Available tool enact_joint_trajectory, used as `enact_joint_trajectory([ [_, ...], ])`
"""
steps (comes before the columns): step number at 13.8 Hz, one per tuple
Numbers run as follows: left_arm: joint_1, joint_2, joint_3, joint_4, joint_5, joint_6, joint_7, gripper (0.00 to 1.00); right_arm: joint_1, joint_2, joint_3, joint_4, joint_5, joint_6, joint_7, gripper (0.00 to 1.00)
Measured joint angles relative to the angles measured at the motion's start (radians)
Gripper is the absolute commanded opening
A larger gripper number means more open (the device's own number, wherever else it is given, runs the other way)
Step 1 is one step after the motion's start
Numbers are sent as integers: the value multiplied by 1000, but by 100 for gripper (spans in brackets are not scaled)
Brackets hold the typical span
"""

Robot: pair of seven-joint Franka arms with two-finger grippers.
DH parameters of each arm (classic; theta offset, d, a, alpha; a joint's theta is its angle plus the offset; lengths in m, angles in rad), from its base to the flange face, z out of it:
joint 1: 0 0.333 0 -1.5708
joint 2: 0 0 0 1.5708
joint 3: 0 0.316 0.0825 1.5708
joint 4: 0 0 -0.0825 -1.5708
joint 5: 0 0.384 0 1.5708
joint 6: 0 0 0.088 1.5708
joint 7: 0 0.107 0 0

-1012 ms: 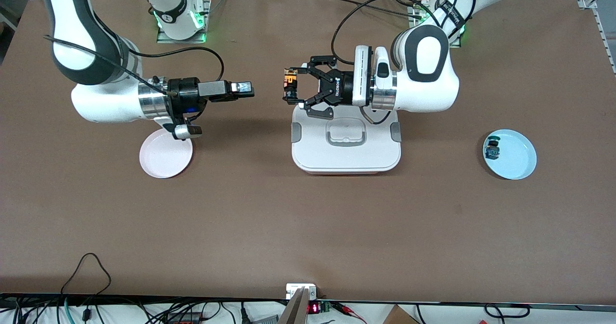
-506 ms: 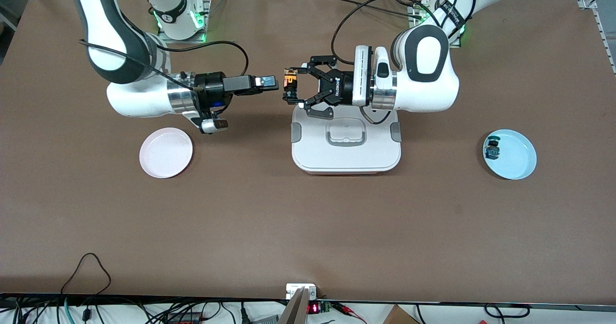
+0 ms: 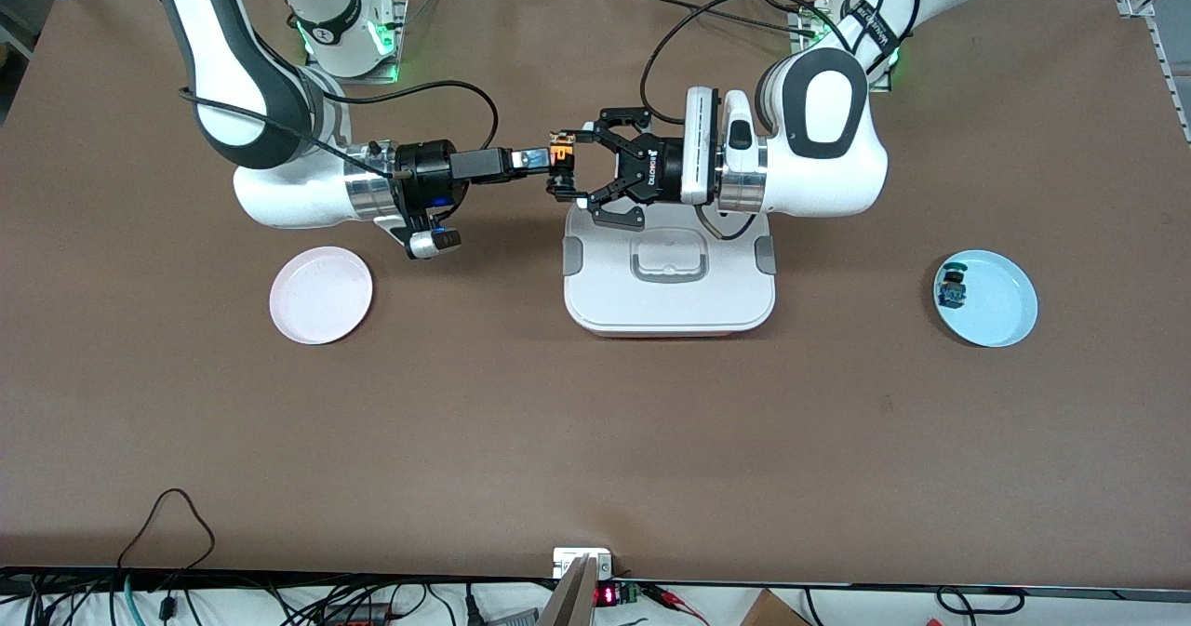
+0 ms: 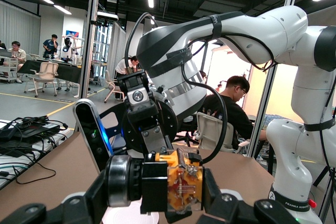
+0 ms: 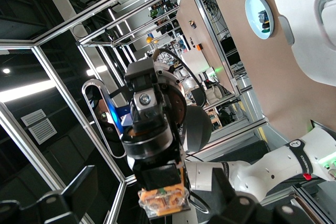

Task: Transfer orange switch to right arm and place
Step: 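Reach the right gripper toward the orange switch held by the left gripper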

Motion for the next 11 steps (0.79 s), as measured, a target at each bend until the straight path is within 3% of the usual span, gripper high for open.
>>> enact_joint_trajectory([
  [11, 0, 0, 0, 0, -2, 0, 8, 3, 24, 6, 0, 4, 16, 54, -2, 88],
])
